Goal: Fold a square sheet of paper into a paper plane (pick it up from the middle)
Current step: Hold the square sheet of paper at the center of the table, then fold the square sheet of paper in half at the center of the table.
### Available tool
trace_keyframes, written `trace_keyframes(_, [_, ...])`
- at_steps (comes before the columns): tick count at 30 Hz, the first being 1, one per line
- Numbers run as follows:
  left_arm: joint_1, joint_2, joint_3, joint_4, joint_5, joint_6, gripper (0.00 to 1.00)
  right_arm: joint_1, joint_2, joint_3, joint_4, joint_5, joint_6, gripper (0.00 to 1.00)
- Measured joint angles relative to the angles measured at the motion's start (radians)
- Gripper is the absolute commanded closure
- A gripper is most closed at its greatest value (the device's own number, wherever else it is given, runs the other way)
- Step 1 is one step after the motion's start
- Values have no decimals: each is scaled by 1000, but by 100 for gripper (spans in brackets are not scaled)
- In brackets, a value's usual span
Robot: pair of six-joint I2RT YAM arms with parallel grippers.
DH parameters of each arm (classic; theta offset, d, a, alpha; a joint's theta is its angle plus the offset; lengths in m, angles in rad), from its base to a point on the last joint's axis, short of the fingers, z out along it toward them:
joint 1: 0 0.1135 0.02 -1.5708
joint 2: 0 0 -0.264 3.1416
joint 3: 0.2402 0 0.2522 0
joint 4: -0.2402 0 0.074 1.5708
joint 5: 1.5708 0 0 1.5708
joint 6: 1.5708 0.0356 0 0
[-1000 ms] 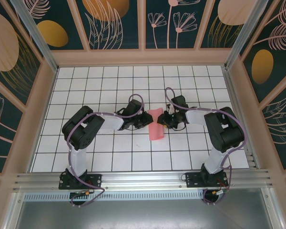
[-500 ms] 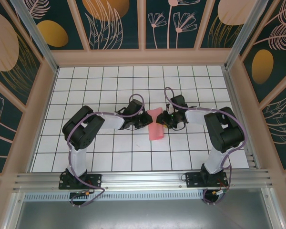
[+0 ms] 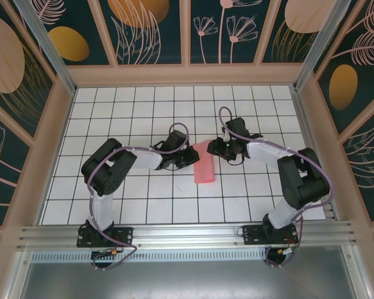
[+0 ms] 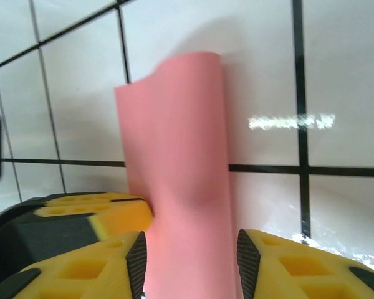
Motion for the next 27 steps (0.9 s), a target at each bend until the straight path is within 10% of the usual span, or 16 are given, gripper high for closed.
trace_keyframes(27, [0,-2,0,10,8,-1,86,58,122,39,-22,-21,-62,71])
